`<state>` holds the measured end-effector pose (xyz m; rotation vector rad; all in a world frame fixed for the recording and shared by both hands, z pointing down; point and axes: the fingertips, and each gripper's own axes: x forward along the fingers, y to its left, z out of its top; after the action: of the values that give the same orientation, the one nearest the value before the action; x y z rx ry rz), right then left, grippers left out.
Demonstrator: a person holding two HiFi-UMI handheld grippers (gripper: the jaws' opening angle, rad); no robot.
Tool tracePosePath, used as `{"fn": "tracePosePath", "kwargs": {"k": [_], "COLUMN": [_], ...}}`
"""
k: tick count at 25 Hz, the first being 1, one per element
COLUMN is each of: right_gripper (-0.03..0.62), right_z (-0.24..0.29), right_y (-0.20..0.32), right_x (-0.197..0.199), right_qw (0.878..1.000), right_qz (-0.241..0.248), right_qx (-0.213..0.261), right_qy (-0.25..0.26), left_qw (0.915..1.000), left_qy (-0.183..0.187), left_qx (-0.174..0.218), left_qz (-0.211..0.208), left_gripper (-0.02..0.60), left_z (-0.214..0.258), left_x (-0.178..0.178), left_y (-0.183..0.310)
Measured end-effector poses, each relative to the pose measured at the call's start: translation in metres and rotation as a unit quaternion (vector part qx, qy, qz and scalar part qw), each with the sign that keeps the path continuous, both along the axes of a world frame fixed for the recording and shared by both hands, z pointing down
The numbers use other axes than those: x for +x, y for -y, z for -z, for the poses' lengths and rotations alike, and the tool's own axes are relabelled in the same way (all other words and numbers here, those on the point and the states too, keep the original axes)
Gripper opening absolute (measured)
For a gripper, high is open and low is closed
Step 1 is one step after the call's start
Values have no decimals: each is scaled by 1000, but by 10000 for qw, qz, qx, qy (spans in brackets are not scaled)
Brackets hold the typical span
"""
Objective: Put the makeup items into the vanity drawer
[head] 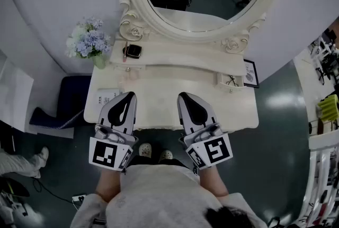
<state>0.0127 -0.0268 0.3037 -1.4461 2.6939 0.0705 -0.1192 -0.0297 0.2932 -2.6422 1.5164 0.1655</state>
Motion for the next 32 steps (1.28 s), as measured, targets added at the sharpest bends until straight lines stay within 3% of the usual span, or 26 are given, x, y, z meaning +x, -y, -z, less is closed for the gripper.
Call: {"fn": "tracePosePath", "kwargs": {"k": [8,20,32], "right_gripper": [23,23,24], "right_z": [-6,-15,-22], "right_y": [8,38,68], "right_x": [-7,-45,-81], "right_qw": [9999,9993,9990], "right_qz": [31,174,115], "right_qx": [-89,-272,-379], "right_qy": [51,173,194], "left_qw": [10000,10000,9994], "left_qy": [46,60,106], "left_qx": [-26,7,47], "left_qz": [-17,16,-316], "left_gripper": [6,6,6], "left_z": [-1,0,-6], "left_x": [-4,-43,-68], "left_y": [8,37,65]}}
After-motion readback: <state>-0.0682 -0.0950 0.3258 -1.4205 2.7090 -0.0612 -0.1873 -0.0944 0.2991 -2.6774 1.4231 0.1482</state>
